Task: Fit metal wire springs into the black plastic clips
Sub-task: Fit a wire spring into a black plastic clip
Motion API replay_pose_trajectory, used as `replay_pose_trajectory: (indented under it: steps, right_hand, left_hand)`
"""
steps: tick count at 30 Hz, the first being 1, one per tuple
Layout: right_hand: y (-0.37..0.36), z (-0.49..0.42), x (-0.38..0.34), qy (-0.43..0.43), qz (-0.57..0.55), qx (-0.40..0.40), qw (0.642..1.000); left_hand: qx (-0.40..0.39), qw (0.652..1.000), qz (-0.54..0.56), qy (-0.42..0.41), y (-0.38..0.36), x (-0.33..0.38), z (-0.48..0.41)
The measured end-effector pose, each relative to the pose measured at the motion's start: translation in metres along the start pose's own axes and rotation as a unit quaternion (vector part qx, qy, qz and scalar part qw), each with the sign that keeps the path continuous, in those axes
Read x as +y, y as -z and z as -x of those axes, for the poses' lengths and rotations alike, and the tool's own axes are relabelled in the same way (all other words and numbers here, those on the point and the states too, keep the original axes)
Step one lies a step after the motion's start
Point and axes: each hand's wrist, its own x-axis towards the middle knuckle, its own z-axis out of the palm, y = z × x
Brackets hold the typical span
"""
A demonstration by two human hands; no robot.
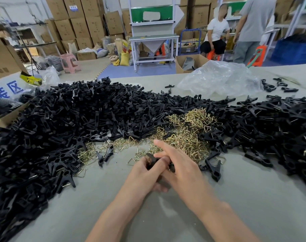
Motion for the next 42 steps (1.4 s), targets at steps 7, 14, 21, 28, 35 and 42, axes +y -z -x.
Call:
replay_pose_trajectory:
  steps: [7,14,21,28,35,42]
  right_hand:
    - [-0.002,-0.004,0.000,-0.019,-0.057,0.054,0.997]
    - [-0.005,-0.005,0.003,-0.060,-0.127,0.014,0.990]
    - [-0.005,-0.007,0.006,-0.054,-0.135,0.001,0.989]
    - [-0.006,-0.006,0.008,-0.045,-0.136,0.004,0.990]
    - [-0.013,-0.003,0.015,0.006,-0.037,0.042,0.998]
    - [0.008,0.005,0.016,0.051,0.104,0.096,0.989]
  left_hand:
    - [-0.028,0.998,0.044,-0.039,-0.001,0.002,0.000]
    - [-0.017,0.999,0.040,-0.012,-0.003,-0.007,-0.004]
    - [0.013,0.999,-0.036,-0.011,-0.007,-0.006,-0.003]
    - [0.026,0.999,-0.031,-0.023,-0.010,-0.004,0.000]
    - [0.040,0.993,-0.069,-0.082,-0.004,-0.004,-0.001]
    - [0.019,0.977,-0.132,-0.169,-0.002,-0.005,0.007]
